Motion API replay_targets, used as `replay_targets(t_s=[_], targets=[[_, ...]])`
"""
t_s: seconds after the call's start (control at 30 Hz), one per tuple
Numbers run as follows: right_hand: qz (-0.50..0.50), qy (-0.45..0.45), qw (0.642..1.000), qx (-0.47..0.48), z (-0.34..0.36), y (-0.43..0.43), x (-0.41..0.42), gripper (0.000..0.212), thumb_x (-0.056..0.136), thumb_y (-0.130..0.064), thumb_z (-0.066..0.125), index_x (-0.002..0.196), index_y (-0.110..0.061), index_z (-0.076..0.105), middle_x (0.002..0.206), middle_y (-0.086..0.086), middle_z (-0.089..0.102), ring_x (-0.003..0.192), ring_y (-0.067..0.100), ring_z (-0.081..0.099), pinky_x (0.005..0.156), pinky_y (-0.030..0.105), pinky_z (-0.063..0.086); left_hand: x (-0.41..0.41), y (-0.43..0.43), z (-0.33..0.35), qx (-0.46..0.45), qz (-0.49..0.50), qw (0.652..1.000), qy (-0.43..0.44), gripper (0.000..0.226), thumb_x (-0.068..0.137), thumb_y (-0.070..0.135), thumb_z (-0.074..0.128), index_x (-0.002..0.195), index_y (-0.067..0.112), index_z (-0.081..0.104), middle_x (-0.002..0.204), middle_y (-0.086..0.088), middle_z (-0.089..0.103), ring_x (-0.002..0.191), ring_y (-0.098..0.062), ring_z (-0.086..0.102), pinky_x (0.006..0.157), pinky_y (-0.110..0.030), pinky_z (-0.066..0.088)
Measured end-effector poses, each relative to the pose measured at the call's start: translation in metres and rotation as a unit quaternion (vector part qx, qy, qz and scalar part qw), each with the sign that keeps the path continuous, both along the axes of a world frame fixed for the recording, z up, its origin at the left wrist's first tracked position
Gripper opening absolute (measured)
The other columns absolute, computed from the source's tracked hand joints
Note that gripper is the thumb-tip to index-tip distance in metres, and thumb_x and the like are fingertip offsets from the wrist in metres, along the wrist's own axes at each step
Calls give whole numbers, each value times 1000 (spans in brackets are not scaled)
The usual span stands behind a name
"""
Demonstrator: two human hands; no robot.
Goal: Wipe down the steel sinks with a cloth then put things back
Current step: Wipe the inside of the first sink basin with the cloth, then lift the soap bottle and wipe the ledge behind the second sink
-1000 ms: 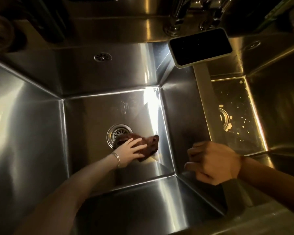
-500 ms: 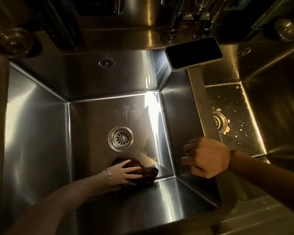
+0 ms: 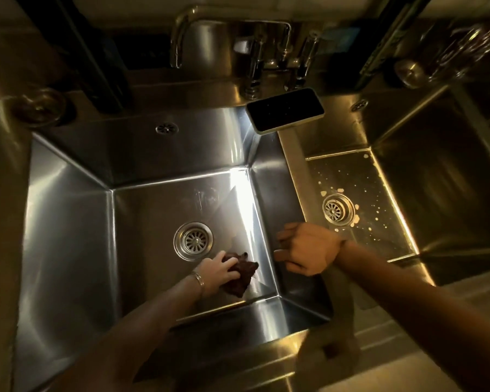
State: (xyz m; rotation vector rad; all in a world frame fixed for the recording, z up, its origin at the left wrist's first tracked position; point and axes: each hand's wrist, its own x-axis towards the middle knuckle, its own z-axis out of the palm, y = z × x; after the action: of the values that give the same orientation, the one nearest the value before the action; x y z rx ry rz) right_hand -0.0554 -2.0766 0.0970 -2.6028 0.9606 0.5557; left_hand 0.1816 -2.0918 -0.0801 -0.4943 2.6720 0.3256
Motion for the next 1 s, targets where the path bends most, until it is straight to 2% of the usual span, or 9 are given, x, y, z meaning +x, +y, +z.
replay_targets(t_s=[0.13,0.23,0.3,0.4,0.6,0.67,0.77,0.87,1.0], targets=[[-60,-66,992,-88,29,38,-11,24,81,-31,51,91,-19,70,76,-3,68,81,18,64,71,25,46,13,-6,74,-14,84,989,122,62,37,23,93,96,25,73,106,-10,69,81,-34,67,48,-34,57],[-157,-105,976,-109,58,91,-40,27,81,-31,49,91,-18,70,84,-1,68,85,20,63,69,26,53,17,-3,118,-5,156,973,171,60,43,5,91,99,16,74,112,-18,66,89,-45,64,64,-51,58],[-223,-91,961,-133,74,128,-69,16,71,-24,71,86,-17,70,80,-1,67,80,20,63,65,26,55,14,7,142,19,195,960,202,61,49,-4,84,106,15,72,120,-20,61,97,-49,59,75,-58,53],[-303,-38,942,-142,88,172,-106,37,48,-20,90,80,-19,70,72,-4,65,69,17,61,56,25,53,0,38,180,9,165,958,235,65,50,-4,81,109,22,70,126,-12,59,103,-43,58,67,-47,58],[-383,28,917,-105,79,213,-162,35,89,-31,56,123,-23,58,115,-4,59,106,15,48,91,26,42,-71,114,220,43,84,958,272,75,42,7,82,111,31,67,124,-4,62,104,-26,58,61,-26,56],[-399,10,910,-109,77,221,-174,33,90,-31,54,122,-24,58,114,-5,60,105,14,48,91,24,42,-100,134,214,56,111,965,231,76,57,12,82,124,36,57,137,-1,49,116,-30,53,80,-31,56],[-405,0,905,-132,83,235,-194,25,86,-27,61,111,-21,66,102,-4,64,95,15,53,82,24,45,-140,157,188,66,135,980,131,67,88,21,57,142,43,24,154,7,14,138,-25,18,109,-37,34],[-424,-25,892,-156,89,250,-221,20,80,-19,70,100,-18,70,92,-3,67,85,17,57,73,24,44,-180,171,174,42,159,978,127,63,91,27,53,142,44,20,153,7,15,136,-27,17,107,-38,33],[-449,-44,880,-147,87,271,-259,22,84,-19,65,106,-19,68,99,-3,65,92,14,56,77,23,40,-234,176,168,-4,163,977,136,60,90,26,53,141,43,25,150,3,24,129,-29,27,101,-35,38]])
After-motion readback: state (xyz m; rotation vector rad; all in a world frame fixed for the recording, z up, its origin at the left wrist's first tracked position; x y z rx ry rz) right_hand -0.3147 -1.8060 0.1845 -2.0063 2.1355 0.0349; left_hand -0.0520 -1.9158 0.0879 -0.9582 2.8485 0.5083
